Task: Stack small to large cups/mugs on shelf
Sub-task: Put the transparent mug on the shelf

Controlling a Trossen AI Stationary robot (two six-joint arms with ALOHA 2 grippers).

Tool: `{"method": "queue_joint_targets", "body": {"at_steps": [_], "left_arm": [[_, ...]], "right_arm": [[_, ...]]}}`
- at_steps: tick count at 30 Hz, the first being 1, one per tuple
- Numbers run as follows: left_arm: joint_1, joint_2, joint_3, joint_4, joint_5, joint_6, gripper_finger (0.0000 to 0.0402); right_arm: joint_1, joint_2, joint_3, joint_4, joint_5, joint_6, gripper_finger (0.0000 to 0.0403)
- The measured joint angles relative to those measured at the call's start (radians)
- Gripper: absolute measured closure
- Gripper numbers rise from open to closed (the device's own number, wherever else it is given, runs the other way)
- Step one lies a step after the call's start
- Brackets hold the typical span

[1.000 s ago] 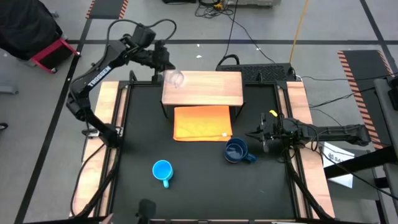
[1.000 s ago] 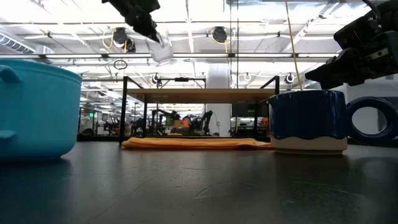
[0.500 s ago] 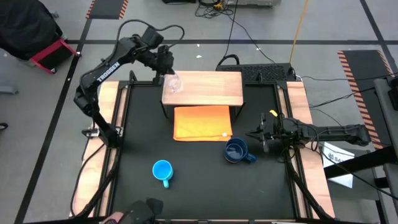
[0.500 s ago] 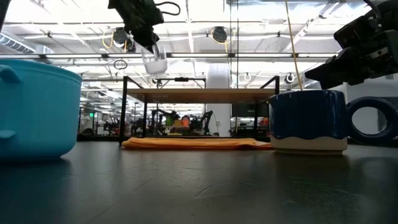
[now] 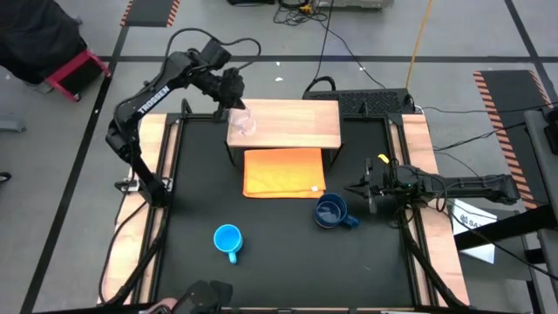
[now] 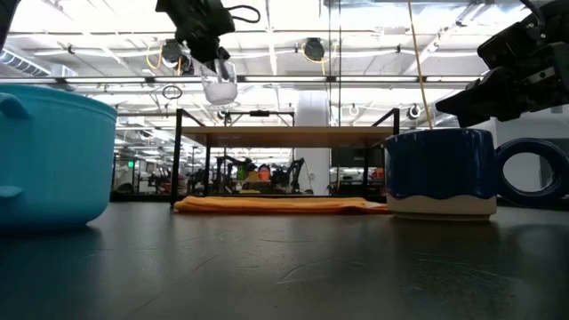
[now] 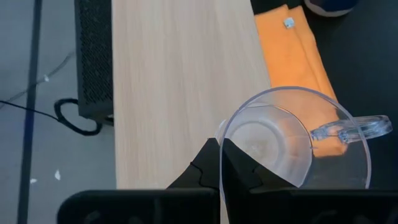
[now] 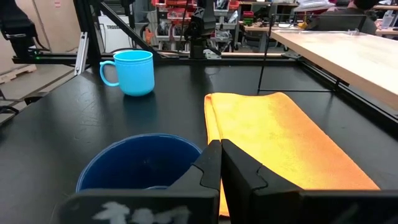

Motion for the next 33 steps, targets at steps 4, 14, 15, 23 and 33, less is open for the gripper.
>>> {"method": "queue_joint_targets", "body": {"at_steps": [4, 14, 15, 23, 33], "left_arm": [[-0.002, 0.033, 0.000, 0.033, 0.002, -0.008, 0.0401], [-0.008, 0.101, -0.002, 0.017, -0.059, -0.008, 0.0401], [-0.008, 0.105, -0.002, 0.016, -0.065, -0.006, 0.0401], [-0.024, 0.107, -0.001, 0.005, -0.082, 0.010, 0.0401], [-0.026, 0.107, -0.001, 0.005, -0.084, 0.010, 0.0401]], "right_arm": [[0.000, 0.000, 0.000, 0.003, 0.000, 0.000, 0.0403], [0.000, 0.000, 0.000, 0.003, 0.000, 0.000, 0.0403], [0.000, 0.000, 0.000, 0.003, 0.000, 0.000, 0.0403], [0.000, 0.000, 0.000, 0.003, 0.000, -0.004, 0.0403], [0.000, 0.000, 0.000, 0.003, 0.000, -0.007, 0.0403]]}}
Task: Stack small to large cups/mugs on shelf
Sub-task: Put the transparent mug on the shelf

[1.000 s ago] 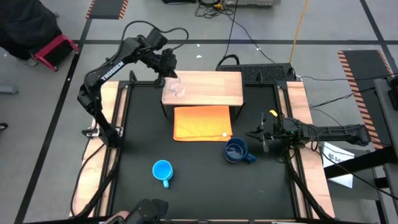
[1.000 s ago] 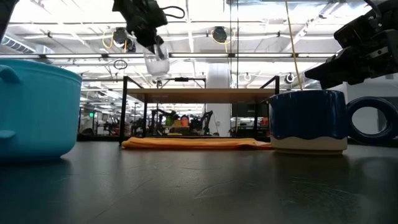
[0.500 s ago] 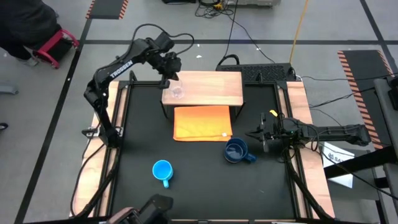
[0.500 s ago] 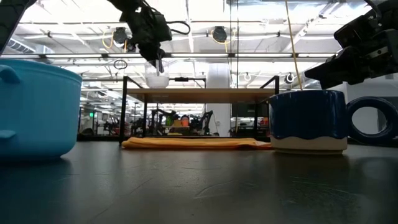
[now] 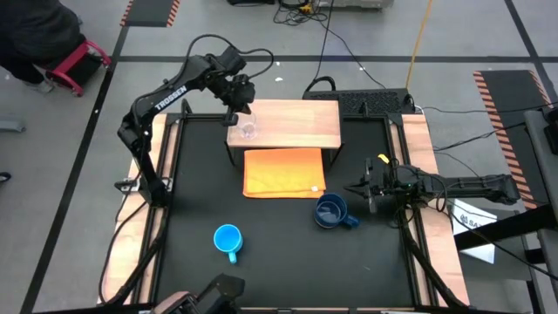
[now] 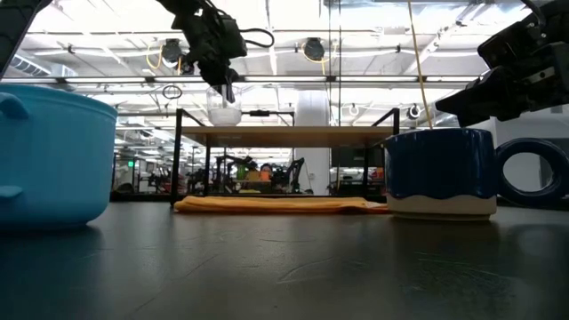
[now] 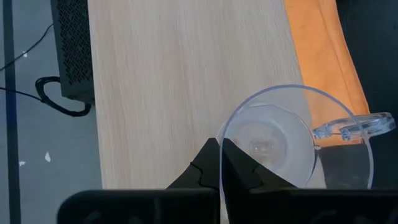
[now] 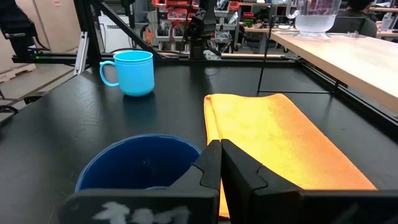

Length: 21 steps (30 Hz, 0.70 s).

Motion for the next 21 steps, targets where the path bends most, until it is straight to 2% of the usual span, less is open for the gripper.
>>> {"method": "queue_joint_targets", "body": {"at_steps": [13, 21], "left_arm": [[0.000, 0.000, 0.000, 0.001, -0.002, 0.023, 0.0401], [0.000, 0.000, 0.000, 0.049, -0.003, -0.016, 0.0369]], "right_arm": [[0.000, 0.000, 0.000, 0.000, 0.000, -0.004, 0.0403], [0.000, 0.000, 0.000, -0.001, 0.000, -0.004, 0.0403]]}}
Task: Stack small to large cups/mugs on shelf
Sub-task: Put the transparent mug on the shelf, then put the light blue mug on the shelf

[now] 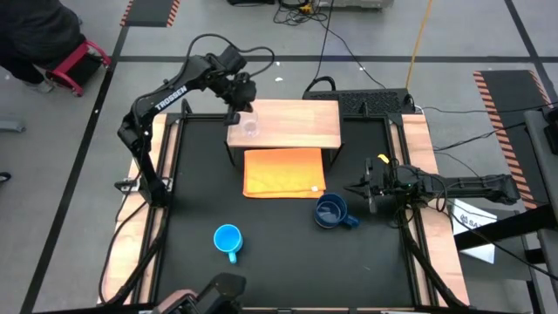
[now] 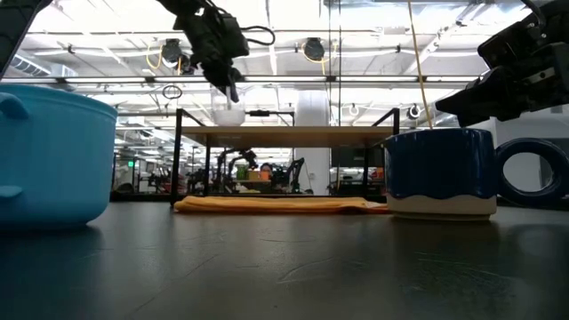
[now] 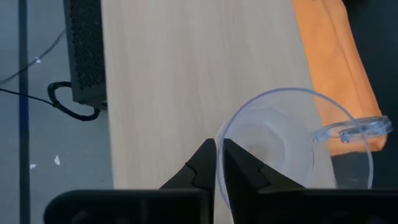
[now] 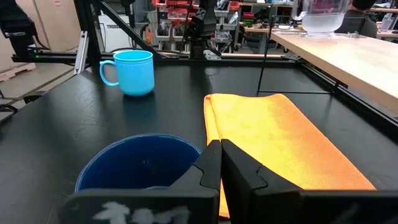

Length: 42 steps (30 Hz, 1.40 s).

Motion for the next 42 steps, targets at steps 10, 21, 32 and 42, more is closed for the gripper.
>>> {"method": "queue_joint_targets", "body": {"at_steps": [10, 21, 32, 42], "left_arm": [[0.017, 0.000, 0.000, 0.012, 0.047, -0.066, 0.0365], [0.045, 0.000, 0.006, 0.045, 0.066, -0.090, 0.0364], [0.043, -0.003, 0.111, 0.010, 0.146, -0.114, 0.0364], [0.007, -0.018, 0.122, -0.173, 0.109, -0.126, 0.0364]], "right_arm": [[0.000, 0.000, 0.000, 0.000, 0.000, 0.000, 0.0403], [0.000, 0.000, 0.000, -0.001, 0.000, 0.004, 0.0403], [0.000, 0.000, 0.000, -0.002, 0.000, 0.004, 0.0403], [0.000, 0.000, 0.000, -0.016, 0.000, 0.004, 0.0403]]}}
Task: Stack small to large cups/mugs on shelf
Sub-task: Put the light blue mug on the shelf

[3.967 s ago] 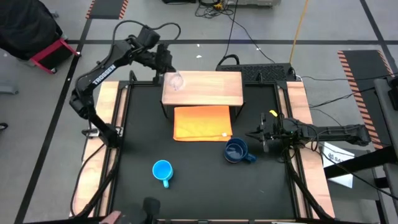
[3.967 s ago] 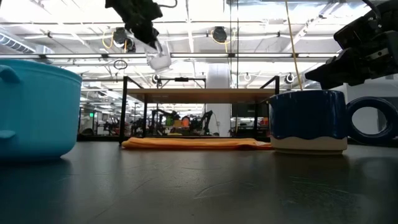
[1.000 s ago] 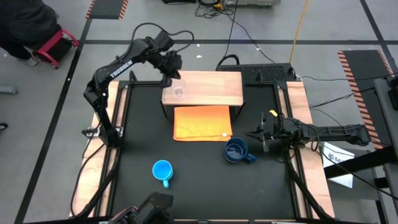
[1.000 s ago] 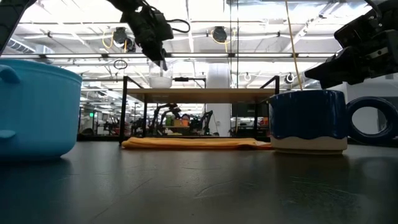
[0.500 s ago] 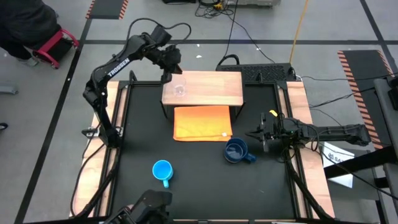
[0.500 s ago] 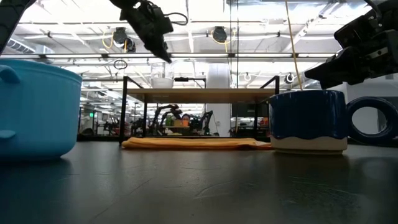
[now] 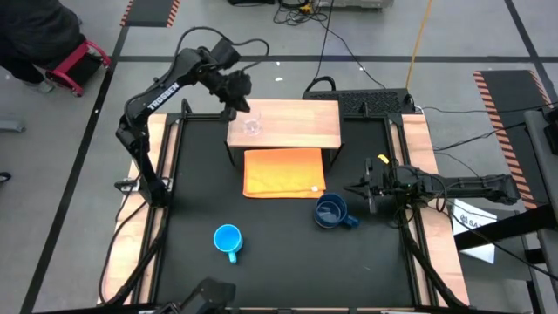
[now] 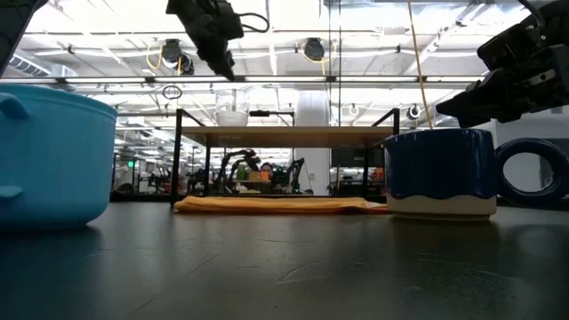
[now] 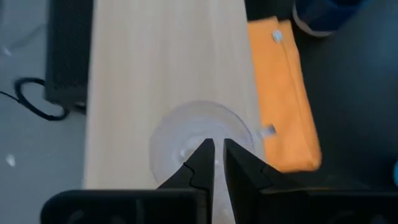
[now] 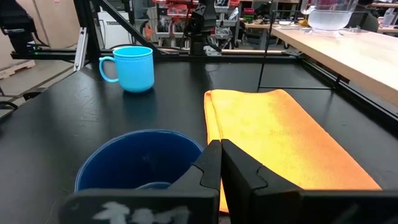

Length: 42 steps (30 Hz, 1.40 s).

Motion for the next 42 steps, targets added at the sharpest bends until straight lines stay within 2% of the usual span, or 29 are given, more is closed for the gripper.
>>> {"method": "queue_joint_targets", "body": {"at_steps": [8, 12, 18, 22, 26, 30, 33, 36, 39, 42], "left_arm": [[-0.014, -0.016, 0.000, -0.039, 0.016, 0.044, 0.0364], [-0.014, -0.065, 0.000, -0.028, 0.147, 0.099, 0.0364], [-0.009, -0.157, -0.001, -0.010, 0.341, 0.083, 0.0364], [-0.005, -0.221, -0.009, -0.034, 0.374, 0.081, 0.0364], [0.014, -0.303, -0.100, -0.017, 0.370, 0.073, 0.0364], [0.056, -0.408, -0.256, 0.060, 0.368, 0.016, 0.0364], [0.090, -0.505, -0.424, 0.190, 0.404, -0.039, 0.0364], [0.121, -0.604, -0.611, 0.398, 0.427, -0.164, 0.0364], [0.127, -0.707, -0.818, 0.732, 0.435, -0.399, 0.0364], [0.114, -0.796, -1.004, 1.091, 0.374, -0.665, 0.0364]], "right_arm": [[0.000, 0.000, 0.000, 0.001, 0.000, 0.008, 0.0403], [0.000, 0.000, 0.000, 0.001, 0.000, 0.011, 0.0403], [0.000, 0.000, 0.000, 0.001, 0.000, 0.012, 0.0403], [0.000, 0.000, 0.000, 0.001, 0.000, 0.012, 0.0403], [0.000, 0.000, 0.000, -0.009, 0.000, 0.017, 0.0403], [0.000, 0.000, 0.000, -0.015, 0.000, 0.033, 0.0403], [0.000, 0.000, 0.000, -0.020, 0.000, 0.034, 0.0403], [0.000, 0.000, 0.000, -0.023, 0.000, 0.033, 0.0403], [0.000, 0.000, 0.000, -0.024, 0.000, 0.030, 0.0403], [0.000, 0.000, 0.000, -0.027, 0.000, 0.025, 0.0403]]}}
